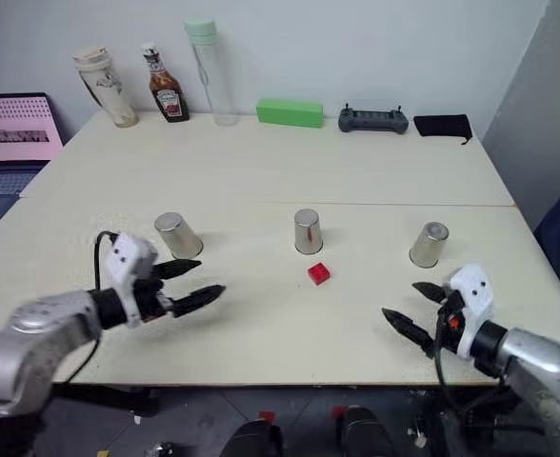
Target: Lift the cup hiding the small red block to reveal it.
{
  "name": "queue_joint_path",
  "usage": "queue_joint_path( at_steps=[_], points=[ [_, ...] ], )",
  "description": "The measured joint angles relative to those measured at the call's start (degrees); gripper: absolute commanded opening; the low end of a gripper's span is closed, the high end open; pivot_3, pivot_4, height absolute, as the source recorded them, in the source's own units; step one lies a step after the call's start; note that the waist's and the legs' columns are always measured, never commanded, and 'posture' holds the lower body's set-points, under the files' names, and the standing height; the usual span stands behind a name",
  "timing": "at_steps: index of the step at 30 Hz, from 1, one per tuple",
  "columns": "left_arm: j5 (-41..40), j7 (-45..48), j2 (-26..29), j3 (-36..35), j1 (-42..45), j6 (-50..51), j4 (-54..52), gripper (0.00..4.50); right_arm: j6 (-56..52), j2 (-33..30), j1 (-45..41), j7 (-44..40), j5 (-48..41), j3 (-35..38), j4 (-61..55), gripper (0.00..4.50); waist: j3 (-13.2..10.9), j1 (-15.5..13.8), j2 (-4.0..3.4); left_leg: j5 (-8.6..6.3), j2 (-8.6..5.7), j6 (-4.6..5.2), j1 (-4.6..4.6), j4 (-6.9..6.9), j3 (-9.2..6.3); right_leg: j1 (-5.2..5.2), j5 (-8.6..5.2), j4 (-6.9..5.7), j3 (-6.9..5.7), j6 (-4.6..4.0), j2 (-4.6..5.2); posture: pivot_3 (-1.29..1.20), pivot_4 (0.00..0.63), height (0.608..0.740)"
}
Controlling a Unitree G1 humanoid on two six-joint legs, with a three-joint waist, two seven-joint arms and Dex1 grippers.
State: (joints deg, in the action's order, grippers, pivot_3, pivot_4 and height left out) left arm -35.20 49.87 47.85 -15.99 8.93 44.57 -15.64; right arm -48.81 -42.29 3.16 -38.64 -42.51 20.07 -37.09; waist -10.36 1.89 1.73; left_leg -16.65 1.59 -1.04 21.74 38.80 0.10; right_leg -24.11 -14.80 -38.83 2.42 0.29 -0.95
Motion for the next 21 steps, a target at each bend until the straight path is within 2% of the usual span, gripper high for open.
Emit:
queue_joint_path(
  at_steps=[2,7,21],
  points=[
    [-0.5,1.1,0.5,-0.4,0.7,0.0,0.9,4.5,-0.8,-0.6,-0.8,-0.2,-1.5,0.5,0.3,4.47,0.0,-0.1,0.01,-0.01,0.01,0.01,0.1,-0.06,-0.02,-0.01,0.17,0.15,-0.02,0.3,0.01,0.0,0.15,0.74],
    [-0.5,1.4,0.3,-0.4,2.0,-1.1,2.9,4.5,-1.5,-0.7,-1.9,0.0,-2.1,0.2,1.5,4.47,0.0,-0.3,0.03,-0.03,0.02,0.02,0.31,-0.07,-0.05,-0.07,0.18,0.35,-0.03,0.32,0.14,0.0,0.15,0.74],
    [-0.7,0.9,-0.4,-0.4,2.0,-1.3,2.7,4.5,0.9,-0.3,-1.8,0.4,-1.5,-1.2,3.1,4.47,0.0,-0.2,0.04,-0.03,0.07,0.01,0.19,-0.07,-0.02,-0.06,0.2,0.22,0.0,0.34,0.12,0.0,0.15,0.74]
  ],
)
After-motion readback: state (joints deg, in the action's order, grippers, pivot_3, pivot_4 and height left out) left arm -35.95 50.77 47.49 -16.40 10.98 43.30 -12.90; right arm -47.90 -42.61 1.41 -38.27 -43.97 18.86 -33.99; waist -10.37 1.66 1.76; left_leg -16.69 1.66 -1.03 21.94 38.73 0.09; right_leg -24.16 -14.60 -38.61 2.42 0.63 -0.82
